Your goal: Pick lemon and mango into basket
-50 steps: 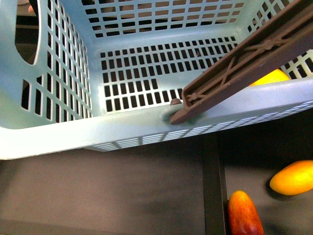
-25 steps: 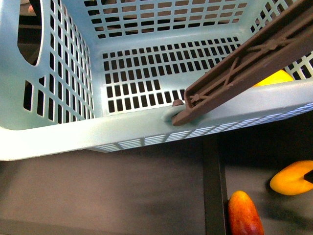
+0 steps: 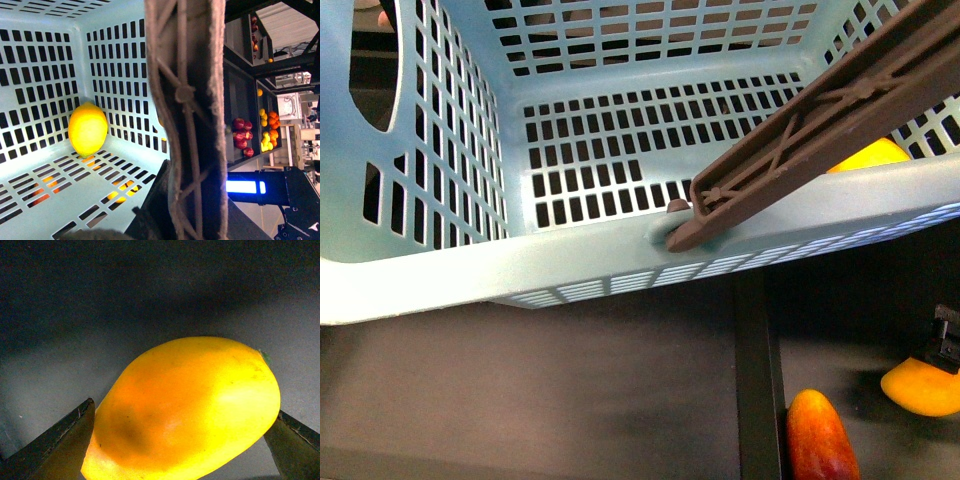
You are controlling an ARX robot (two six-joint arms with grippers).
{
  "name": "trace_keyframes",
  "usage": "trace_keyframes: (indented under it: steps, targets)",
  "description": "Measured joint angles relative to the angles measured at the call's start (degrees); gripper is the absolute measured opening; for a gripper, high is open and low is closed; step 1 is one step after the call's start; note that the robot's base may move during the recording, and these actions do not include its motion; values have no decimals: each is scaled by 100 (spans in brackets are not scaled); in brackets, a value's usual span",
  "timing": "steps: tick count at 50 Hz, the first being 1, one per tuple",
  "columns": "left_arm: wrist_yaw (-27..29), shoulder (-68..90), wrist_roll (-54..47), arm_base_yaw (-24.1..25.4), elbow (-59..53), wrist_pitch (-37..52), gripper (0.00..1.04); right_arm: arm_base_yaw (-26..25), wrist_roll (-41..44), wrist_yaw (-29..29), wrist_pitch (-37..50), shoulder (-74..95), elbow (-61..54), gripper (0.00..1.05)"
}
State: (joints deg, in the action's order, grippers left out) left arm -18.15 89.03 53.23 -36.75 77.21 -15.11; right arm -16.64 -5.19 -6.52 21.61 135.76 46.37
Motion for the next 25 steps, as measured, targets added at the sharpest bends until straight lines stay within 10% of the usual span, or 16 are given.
trace_keyframes:
  steps: [8, 25]
  targets:
    - [-11, 0, 0, 0, 0, 0, 6, -4, -35, 57, 17, 48, 9, 95]
    - [-2, 0, -2, 0, 0, 0, 6, -374, 0, 133, -70, -87, -66, 57]
